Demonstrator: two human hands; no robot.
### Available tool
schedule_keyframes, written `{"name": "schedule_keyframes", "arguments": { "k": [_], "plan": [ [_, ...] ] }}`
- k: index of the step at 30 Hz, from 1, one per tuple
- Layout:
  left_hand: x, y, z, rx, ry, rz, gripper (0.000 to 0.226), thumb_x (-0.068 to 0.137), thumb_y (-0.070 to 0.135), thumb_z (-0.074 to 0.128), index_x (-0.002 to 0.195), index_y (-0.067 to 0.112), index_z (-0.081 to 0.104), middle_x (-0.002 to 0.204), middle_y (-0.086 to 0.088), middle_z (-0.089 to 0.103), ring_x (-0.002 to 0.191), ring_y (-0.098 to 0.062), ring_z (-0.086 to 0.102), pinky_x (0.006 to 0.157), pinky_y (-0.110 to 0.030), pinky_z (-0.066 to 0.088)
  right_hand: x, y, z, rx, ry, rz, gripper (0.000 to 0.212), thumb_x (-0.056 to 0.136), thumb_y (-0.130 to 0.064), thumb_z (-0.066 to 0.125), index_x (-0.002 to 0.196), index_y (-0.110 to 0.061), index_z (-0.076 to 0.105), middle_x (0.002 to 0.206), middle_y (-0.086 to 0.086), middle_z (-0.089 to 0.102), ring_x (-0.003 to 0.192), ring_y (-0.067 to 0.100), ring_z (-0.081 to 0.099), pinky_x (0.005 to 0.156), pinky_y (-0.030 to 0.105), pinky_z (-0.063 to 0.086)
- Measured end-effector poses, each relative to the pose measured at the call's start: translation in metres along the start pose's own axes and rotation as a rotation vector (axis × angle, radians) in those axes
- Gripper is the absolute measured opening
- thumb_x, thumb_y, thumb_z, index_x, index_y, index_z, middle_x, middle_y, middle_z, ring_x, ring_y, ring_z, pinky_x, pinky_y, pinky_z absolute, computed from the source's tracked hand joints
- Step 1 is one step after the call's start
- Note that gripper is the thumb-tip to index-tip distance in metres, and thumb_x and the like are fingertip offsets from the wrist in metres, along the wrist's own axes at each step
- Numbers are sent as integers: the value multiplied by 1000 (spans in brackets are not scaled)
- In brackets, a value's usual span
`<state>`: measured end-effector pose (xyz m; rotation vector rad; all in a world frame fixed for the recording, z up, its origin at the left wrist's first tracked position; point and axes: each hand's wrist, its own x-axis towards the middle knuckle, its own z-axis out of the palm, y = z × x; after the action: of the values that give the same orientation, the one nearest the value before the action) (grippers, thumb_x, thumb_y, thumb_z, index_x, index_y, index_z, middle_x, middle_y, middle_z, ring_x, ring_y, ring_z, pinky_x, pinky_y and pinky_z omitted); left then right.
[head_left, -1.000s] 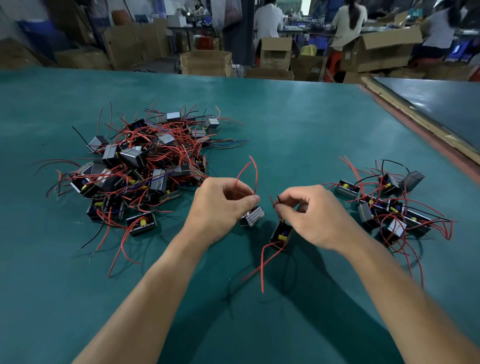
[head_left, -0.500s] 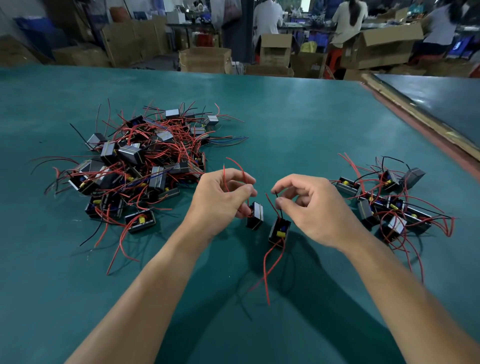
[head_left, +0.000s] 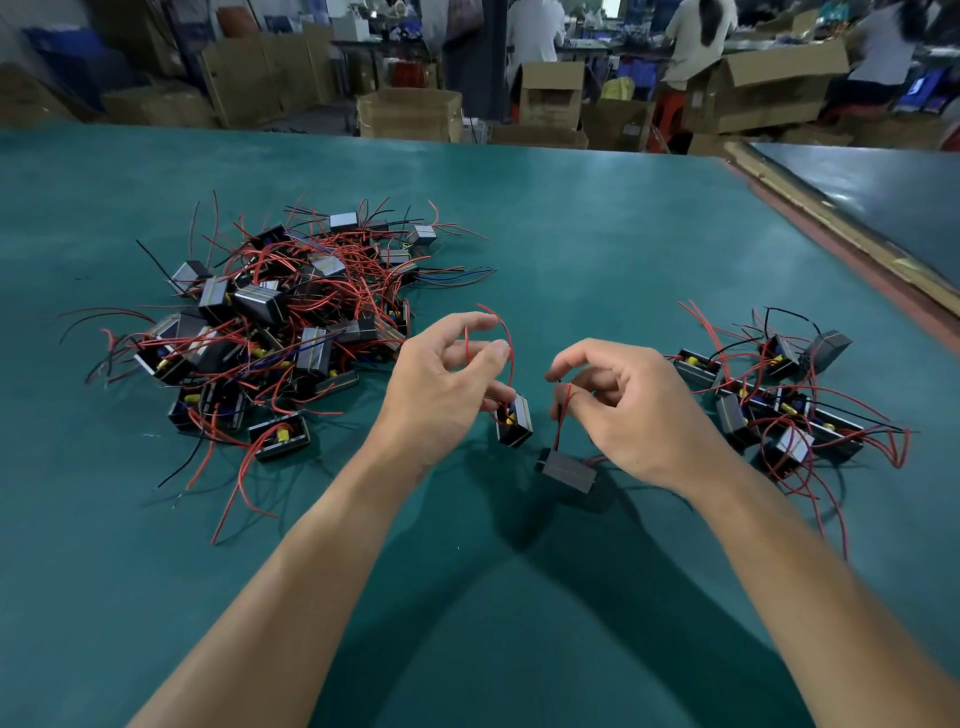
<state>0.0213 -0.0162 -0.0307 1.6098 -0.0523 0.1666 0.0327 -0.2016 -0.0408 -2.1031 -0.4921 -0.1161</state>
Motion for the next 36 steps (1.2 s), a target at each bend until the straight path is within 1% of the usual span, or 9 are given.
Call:
{"name": "schedule_keyframes", "arguments": {
  "k": [5,9,11,14,19,23,29,33,36],
  "plan": [
    [0,-4,-2,92,-6,53,3,88,3,68,90,5,66,78,-5,68,68,-27,73,64,-31,58,0,-1,-1,21,35,27,14,94,-14,63,87,-25,65,72,-10,75,48,16,47,51,35,48],
    [-2,-7,3,101,-118,59,13,81,-4,72,83,8,67,73,-13,69,67,-26,66,71,-46,57,0,-4,0,22,106,18,16,91,-11,67,81,-24,71,70,-12,73,53,30,60,57,49,57],
    [-4,-10,7,148,-169,78,13,79,-4,72,85,7,69,80,-15,73,69,-21,65,73,-45,57,0,-7,0,-6,116,-8,20,88,-12,70,77,-28,73,68,-15,70,57,32,62,58,49,56],
    [-7,-13,12,156,-232,85,15,81,-5,70,86,10,71,81,-5,75,70,-10,65,74,-32,56,0,-9,-1,30,118,-30,21,86,-8,72,75,-26,73,65,-11,69,54,27,62,57,46,56],
    [-8,-13,15,184,-270,93,14,81,-4,73,86,9,73,83,-4,76,71,-7,64,75,-28,55,0,-12,-2,105,111,-26,22,84,0,72,77,-21,74,67,-7,72,58,12,66,61,27,58],
    [-9,-13,15,223,-242,84,18,79,-5,73,82,13,74,73,5,72,67,-4,61,71,-24,53,0,-9,-4,-11,128,-48,15,83,-9,74,74,-20,74,67,-6,72,62,19,67,62,34,57],
    [-10,-12,15,261,-246,104,18,78,-7,67,80,9,74,79,-10,74,71,-12,62,79,-40,54,0,-7,-4,-54,125,-37,15,85,-15,73,72,-22,74,62,-7,69,57,14,64,59,32,53],
    [-10,-12,15,264,-235,92,27,80,-10,58,75,12,71,69,0,71,66,-9,62,74,-35,55,1,-6,-7,4,102,8,17,86,-12,72,72,-20,73,66,-2,73,63,25,69,66,44,59],
    [-10,-11,15,270,-239,103,23,81,-8,59,77,11,69,68,0,70,64,-6,60,70,-29,53,1,-6,-8,38,63,17,21,88,-8,69,72,-20,72,67,0,73,59,25,69,65,45,60]
  ]
}}
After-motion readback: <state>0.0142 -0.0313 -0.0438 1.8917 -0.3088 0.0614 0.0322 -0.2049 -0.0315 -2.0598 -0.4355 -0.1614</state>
